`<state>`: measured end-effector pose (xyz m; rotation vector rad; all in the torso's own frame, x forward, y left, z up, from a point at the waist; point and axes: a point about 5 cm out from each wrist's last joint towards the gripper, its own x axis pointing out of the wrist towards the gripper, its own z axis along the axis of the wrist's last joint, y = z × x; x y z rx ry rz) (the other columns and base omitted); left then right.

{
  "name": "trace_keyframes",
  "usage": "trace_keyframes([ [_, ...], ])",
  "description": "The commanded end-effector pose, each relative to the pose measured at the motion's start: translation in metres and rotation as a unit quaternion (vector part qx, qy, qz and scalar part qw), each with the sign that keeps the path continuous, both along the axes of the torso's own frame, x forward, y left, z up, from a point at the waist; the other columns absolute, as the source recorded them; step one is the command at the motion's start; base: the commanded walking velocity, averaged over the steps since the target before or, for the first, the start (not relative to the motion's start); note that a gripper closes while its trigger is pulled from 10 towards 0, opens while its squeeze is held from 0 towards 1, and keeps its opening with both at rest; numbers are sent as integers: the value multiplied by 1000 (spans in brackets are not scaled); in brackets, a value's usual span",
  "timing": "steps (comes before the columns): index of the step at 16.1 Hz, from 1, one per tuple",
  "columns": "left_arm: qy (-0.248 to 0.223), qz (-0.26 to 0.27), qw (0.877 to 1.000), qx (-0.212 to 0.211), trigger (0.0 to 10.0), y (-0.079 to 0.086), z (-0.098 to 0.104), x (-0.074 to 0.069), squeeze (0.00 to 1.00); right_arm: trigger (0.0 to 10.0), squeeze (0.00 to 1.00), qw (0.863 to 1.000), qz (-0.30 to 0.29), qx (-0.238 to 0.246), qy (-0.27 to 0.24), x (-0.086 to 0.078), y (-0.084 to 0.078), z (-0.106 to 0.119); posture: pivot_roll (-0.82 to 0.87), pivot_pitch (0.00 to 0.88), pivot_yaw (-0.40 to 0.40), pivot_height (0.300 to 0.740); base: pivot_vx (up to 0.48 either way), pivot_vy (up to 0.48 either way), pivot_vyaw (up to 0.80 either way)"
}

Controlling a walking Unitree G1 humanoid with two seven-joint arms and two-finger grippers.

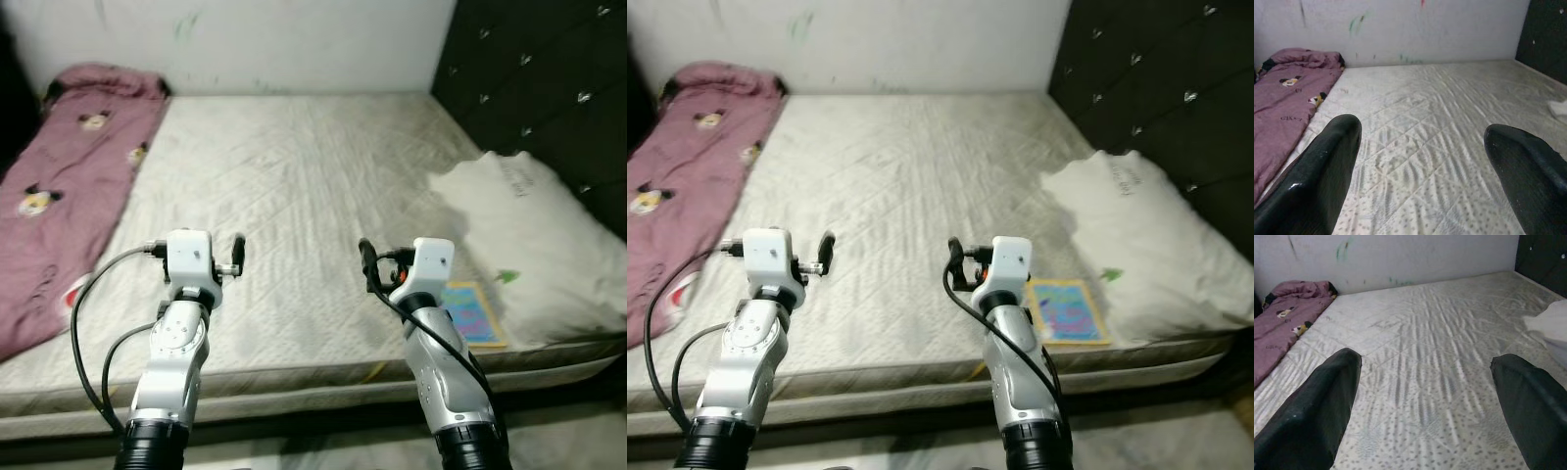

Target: Clean up the room

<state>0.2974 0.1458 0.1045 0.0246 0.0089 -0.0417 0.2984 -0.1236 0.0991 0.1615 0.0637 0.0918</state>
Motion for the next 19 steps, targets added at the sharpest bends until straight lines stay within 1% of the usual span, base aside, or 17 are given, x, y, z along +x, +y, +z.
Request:
trace_keyframes([
  [1, -1, -12, 1000, -6, 10000, -8, 1, 0, 0, 10000, 0, 1000, -15, -6, 4, -1, -11, -1, -10, 0, -4, 740, 0, 480, 0],
  [3, -4, -13, 1000, -7, 10000, -9, 2, 1, 0, 10000, 0, 1000, -14, -6, 5, -1, -11, -1, -10, 0, -4, 740, 0, 480, 0],
  [4, -7, -11, 1000, 1, 10000, -9, 3, 0, 0, 10000, 0, 1000, -14, -6, 5, -1, -11, -1, -10, 0, -4, 740, 0, 0, 0],
  [6, -7, -10, 1000, -11, 10000, -9, 3, 1, 0, 10000, 0, 1000, -14, -7, 6, 0, -11, -1, -11, 0, -5, 740, 0, 0, 0],
  [8, -6, -11, 1000, -11, 10000, -9, 3, 1, 0, 10000, 0, 1000, -13, -8, 6, 0, -11, -1, -11, 0, -5, 740, 0, 137, 0],
  [15, -2, -11, 1000, -17, 10000, -9, 2, 1, 0, 10000, 0, 1000, -11, -11, 8, 0, -11, -1, -9, 0, -8, 740, 0, 480, 0],
  [18, -9, -13, 1000, -18, 10000, -10, 3, 1, 0, 10000, 0, 1000, -10, -13, 9, 0, -11, -2, -8, 0, -9, 740, 0, 480, 0],
  [19, -11, -13, 1000, -8, 10000, -10, 4, 0, 0, 10000, 0, 1000, -10, -13, 9, 0, -11, -2, -7, 0, -9, 740, 0, 296, 0],
])
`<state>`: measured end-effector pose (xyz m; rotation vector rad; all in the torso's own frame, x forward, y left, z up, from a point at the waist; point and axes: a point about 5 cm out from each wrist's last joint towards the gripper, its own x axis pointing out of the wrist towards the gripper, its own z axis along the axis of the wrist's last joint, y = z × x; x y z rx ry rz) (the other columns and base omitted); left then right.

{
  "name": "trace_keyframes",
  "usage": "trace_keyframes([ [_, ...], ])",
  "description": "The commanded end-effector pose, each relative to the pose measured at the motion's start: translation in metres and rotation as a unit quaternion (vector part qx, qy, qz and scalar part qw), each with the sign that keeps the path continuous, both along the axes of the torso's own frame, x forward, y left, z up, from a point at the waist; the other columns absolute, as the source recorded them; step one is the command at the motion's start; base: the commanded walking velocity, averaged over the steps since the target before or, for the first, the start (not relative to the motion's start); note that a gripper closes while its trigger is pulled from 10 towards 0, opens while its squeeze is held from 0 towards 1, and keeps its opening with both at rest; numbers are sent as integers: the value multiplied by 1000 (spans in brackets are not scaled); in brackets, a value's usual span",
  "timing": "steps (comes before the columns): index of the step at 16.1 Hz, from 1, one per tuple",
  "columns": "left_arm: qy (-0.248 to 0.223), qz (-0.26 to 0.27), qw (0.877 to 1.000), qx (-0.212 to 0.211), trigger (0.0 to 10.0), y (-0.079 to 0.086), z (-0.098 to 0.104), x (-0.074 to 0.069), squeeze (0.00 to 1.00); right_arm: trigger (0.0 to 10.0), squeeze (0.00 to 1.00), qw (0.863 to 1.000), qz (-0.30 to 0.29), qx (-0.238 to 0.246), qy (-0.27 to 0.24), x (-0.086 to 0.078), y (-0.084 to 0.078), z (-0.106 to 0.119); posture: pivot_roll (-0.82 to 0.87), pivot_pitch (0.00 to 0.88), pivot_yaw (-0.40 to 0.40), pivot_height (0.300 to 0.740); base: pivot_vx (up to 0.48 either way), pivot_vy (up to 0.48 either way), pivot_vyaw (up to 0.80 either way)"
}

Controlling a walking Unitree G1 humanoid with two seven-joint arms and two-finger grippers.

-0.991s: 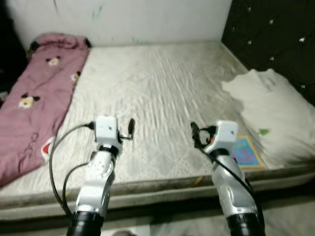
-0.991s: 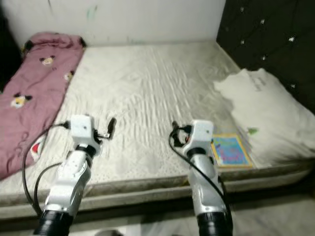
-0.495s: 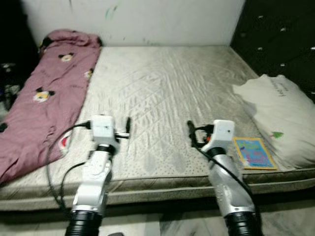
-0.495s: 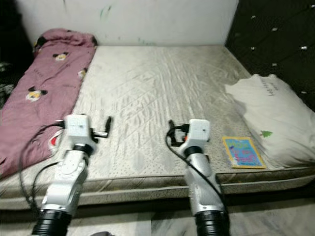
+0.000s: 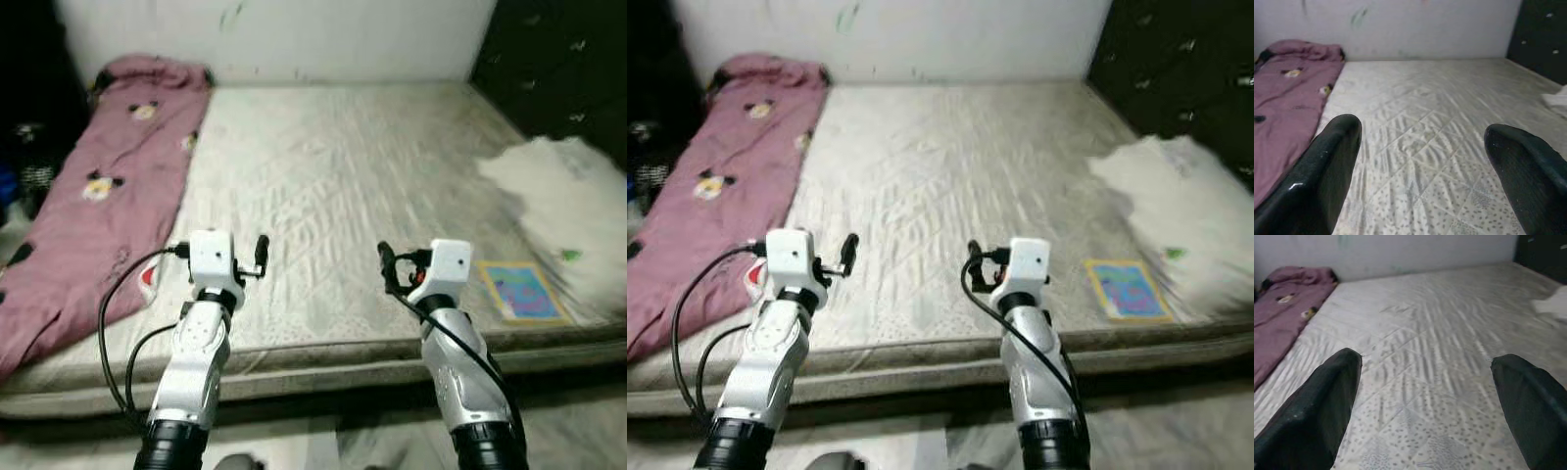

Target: Clean up the room

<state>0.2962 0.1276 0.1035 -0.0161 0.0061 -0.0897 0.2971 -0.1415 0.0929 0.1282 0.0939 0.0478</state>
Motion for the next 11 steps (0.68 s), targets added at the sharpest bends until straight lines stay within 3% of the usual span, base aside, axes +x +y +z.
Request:
trace_keyframes([
  [1, -21, 5, 1000, 7, 10000, 6, 7, 1, 0, 10000, 0, 1000, 11, 4, -6, 1, 7, 4, -8, 0, -9, 740, 0, 0, 0],
  [6, -29, -10, 1000, -4, 10000, 4, 9, 0, 0, 10000, 0, 1000, 12, 3, -5, 1, 7, 4, -8, 0, -12, 740, 0, 0, 0],
  [11, -29, -9, 999, -10, 10000, 5, 10, 0, 0, 10000, 0, 1000, 12, 2, -5, 2, 7, 4, -9, 0, -12, 740, 331, 0, 0],
])
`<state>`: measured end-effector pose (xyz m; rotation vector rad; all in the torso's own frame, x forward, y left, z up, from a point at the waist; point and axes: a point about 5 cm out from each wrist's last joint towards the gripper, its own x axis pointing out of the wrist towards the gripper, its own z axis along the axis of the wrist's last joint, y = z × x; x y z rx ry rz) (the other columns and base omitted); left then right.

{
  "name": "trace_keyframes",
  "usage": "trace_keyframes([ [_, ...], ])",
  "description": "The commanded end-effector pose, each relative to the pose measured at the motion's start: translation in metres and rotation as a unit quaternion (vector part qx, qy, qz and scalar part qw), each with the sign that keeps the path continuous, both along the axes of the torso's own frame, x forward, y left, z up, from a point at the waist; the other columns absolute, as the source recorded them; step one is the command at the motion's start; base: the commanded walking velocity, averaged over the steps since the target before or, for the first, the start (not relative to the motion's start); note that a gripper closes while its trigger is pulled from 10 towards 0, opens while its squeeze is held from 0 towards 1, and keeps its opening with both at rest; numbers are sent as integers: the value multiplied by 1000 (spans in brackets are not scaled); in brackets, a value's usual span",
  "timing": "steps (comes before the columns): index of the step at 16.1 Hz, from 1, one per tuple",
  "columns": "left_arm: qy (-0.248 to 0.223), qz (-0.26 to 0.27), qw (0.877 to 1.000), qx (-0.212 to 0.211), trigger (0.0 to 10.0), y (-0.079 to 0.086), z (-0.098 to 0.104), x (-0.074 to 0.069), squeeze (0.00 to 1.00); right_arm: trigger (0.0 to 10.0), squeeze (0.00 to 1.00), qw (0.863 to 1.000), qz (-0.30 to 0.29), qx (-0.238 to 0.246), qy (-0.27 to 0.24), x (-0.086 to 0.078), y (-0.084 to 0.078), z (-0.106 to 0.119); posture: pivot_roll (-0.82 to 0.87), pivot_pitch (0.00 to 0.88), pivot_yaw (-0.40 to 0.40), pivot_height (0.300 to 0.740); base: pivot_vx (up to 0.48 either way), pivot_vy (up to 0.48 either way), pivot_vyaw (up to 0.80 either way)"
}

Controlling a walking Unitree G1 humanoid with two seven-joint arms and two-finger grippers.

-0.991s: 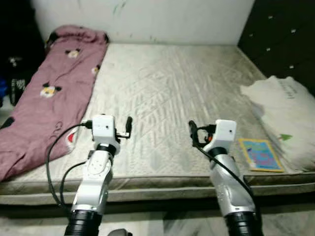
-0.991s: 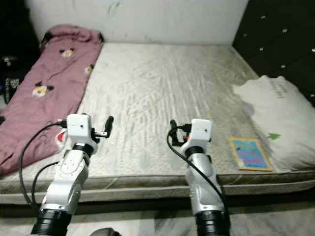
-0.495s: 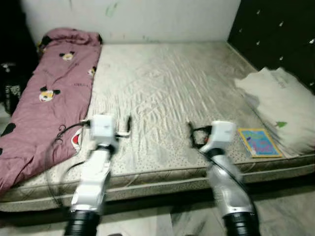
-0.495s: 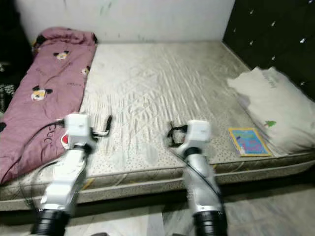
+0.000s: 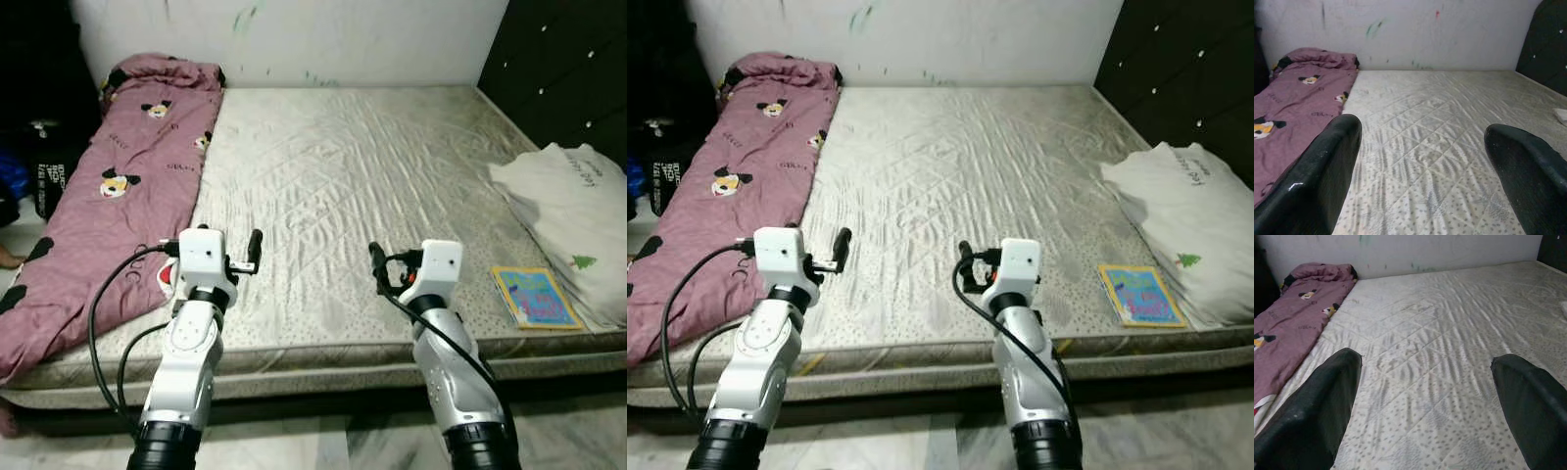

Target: Clean up the room

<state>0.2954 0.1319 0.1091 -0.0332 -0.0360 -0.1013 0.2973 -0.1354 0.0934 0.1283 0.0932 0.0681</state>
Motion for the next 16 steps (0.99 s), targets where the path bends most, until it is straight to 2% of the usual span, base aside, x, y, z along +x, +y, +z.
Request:
trace_keyframes([
  [1, -9, -4, 1000, -1, 10000, 1, 4, 1, 0, 10000, 0, 1000, 2, 1, -4, 2, 1, 3, -10, 0, -12, 740, 424, 0, 0],
  [9, -5, -2, 1000, -1, 10000, 1, 4, 2, 0, 10000, 0, 1000, 0, 1, -5, 4, 1, 4, -10, 4, -13, 740, 430, 0, 0],
  [13, 2, 15, 1000, 8, 10000, 2, 2, 4, 0, 10000, 0, 1000, -1, 1, -4, 4, 1, 4, -11, 2, -11, 740, 0, 0, 0],
  [16, 7, 7, 1000, -1, 10000, 0, 1, 4, 0, 10000, 0, 1000, -2, 3, -2, 4, 0, 4, -12, 0, -11, 740, 0, 416, -142],
])
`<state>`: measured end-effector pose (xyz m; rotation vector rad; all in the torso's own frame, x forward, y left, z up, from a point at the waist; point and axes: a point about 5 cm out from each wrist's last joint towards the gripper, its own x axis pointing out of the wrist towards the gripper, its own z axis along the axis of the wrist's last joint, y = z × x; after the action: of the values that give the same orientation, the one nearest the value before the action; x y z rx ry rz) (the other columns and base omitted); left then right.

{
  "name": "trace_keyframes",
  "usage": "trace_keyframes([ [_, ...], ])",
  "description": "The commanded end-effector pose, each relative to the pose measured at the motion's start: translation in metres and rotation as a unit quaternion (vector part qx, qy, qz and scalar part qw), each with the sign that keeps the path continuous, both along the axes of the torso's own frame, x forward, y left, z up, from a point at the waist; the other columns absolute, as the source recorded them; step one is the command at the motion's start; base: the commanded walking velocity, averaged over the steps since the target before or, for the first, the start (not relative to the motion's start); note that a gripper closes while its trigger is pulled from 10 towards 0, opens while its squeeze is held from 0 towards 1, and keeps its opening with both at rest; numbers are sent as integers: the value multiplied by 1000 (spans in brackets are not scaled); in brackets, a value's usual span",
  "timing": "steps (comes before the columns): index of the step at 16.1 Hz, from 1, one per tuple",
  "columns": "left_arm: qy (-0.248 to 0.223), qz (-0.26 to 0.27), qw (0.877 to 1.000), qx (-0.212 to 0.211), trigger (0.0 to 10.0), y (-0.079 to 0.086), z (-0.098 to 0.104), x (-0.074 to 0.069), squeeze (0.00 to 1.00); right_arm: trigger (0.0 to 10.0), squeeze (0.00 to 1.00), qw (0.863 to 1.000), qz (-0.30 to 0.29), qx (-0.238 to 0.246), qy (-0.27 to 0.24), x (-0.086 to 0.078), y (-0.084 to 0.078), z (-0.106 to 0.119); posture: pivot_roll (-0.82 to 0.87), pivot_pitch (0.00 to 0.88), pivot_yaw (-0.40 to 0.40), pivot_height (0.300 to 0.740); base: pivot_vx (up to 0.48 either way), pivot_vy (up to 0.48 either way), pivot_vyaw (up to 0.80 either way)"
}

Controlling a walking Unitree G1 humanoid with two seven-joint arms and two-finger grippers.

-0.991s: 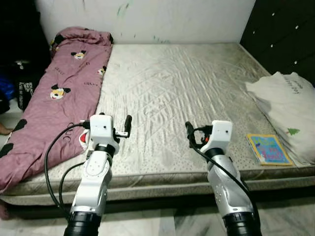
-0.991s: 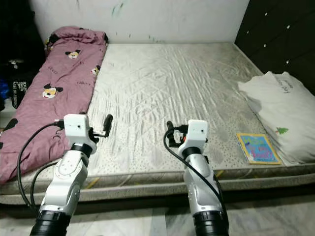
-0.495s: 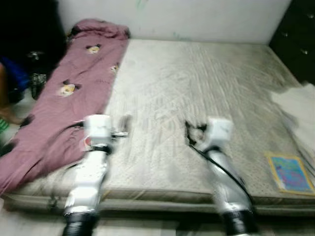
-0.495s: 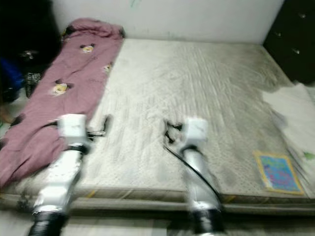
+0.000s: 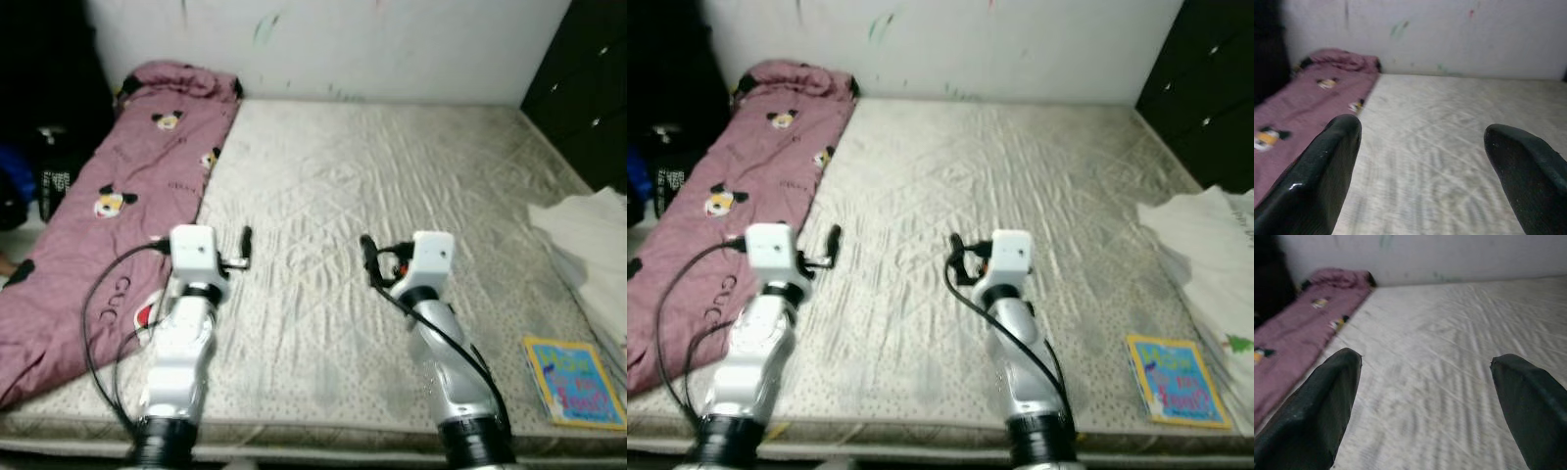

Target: Clean up the room

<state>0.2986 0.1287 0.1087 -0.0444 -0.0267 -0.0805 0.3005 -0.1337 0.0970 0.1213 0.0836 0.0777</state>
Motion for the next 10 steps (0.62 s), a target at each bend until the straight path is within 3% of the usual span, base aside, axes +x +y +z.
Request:
trace_keyframes([
  [1, 1, -3, 1000, 6, 10000, 3, 1, 1, 0, 10000, 0, 1000, -7, 6, 3, 1, -2, 0, -12, 0, -11, 740, 0, 454, -419],
  [10, 2, 1, 1000, 0, 10000, 3, 0, 0, 0, 10000, 0, 1000, -2, 4, 1, 0, -1, 0, -10, 0, -14, 740, 0, 455, 0],
])
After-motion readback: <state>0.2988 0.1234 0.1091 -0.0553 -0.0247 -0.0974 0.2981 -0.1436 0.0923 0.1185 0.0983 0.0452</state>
